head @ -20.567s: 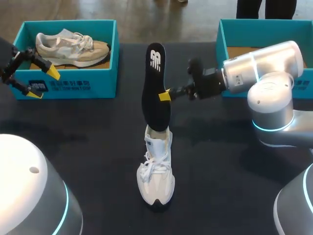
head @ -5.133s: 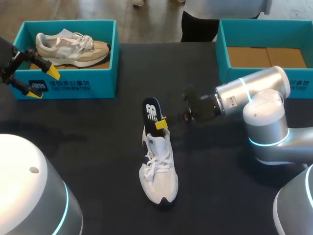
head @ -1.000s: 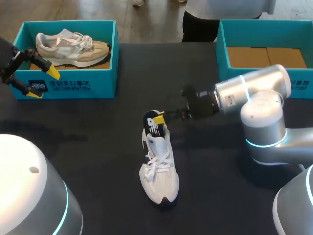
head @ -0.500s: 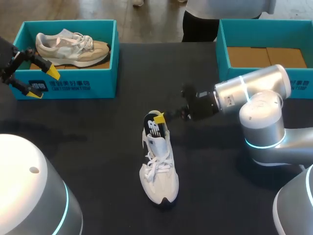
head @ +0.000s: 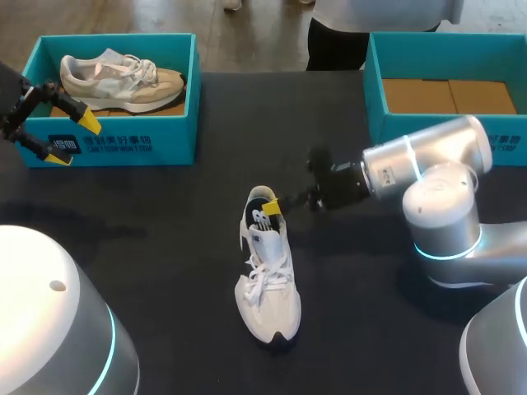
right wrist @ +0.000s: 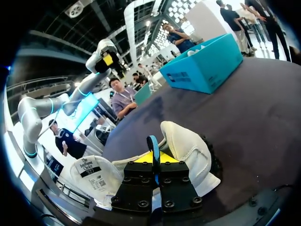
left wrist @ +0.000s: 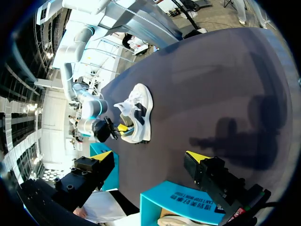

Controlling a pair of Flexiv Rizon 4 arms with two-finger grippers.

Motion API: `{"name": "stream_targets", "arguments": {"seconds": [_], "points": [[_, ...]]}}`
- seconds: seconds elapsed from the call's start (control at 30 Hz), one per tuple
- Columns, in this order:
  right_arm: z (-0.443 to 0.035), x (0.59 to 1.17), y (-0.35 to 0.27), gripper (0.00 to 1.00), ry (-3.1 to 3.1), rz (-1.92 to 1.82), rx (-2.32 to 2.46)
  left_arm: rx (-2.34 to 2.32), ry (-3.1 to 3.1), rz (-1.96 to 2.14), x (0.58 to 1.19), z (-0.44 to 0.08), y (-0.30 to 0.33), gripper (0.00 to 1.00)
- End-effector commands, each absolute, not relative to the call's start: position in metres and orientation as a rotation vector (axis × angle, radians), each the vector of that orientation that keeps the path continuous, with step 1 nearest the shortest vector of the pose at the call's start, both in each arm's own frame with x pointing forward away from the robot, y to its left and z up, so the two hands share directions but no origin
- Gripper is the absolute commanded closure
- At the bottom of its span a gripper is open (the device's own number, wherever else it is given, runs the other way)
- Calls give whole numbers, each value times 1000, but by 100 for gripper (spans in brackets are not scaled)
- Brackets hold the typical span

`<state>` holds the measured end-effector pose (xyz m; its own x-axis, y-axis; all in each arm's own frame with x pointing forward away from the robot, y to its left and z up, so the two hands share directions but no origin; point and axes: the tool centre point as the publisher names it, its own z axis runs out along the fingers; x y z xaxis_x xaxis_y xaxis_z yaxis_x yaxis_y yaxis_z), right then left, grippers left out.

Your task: Take the shoe out of the shoebox, open the shoe tongue, remove and reinsert the insole, then place the shoe into the shoebox

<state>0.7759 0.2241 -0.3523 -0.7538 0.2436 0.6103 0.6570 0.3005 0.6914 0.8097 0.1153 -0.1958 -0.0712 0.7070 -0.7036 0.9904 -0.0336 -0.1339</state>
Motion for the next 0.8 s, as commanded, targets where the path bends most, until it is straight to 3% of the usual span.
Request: {"name": "stream_targets", "arguments": {"seconds": [0.03, 0.57, 0.73, 0.8], "points": [[-354, 771, 224, 100, -2199, -1438, -815, 1781, 1819, -879, 810, -196, 116, 0], [-358, 771, 226, 100, -2222, -1386, -829, 1781, 1819, -879, 810, -196, 116, 0], [-353, 774, 227, 60, -2233, -1409, -823, 1781, 1819, -879, 810, -196, 116, 0], [-352, 775, 227, 52, -2240, -1416, -823, 1781, 1819, -879, 810, -196, 116, 0]]}}
